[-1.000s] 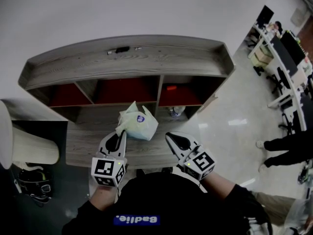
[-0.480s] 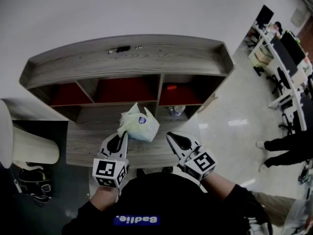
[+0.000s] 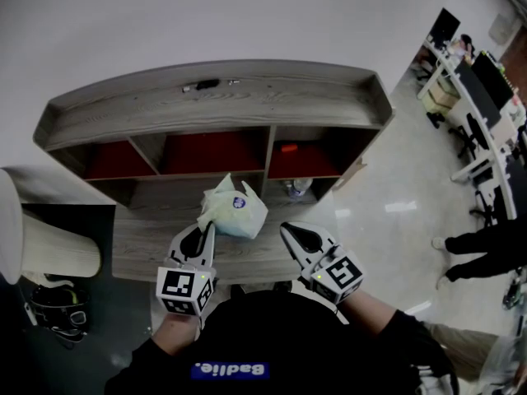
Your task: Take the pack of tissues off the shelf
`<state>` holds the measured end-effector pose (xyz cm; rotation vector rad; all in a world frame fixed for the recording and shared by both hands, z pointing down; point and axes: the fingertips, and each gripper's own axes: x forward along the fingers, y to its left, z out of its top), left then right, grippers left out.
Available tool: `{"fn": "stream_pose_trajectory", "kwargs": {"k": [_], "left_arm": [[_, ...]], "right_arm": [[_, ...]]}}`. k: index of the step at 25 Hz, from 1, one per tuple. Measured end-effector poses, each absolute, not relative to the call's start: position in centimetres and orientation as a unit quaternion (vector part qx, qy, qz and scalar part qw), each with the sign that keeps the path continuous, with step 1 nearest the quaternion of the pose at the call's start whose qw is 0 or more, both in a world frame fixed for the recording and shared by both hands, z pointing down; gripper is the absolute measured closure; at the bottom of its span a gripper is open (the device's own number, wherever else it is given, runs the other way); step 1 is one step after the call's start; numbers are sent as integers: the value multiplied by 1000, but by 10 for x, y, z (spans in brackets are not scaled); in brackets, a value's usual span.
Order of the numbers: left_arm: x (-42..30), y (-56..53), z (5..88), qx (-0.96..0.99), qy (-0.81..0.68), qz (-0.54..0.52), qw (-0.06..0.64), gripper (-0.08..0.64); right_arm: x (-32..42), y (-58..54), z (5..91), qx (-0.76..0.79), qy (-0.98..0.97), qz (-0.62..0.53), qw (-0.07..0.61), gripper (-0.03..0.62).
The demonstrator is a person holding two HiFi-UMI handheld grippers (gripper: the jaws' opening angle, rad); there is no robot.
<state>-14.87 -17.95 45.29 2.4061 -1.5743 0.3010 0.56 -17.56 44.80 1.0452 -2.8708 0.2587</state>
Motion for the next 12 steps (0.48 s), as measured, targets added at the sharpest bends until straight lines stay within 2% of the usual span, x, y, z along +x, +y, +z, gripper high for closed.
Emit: {"fn": "stream_pose_trajectory", "kwargs": {"k": [12], "left_arm": [[-147,-180,450,827,-540,100,123,537]], "right_arm": [[6,-175,448,340,-936,84,38,563]]}}
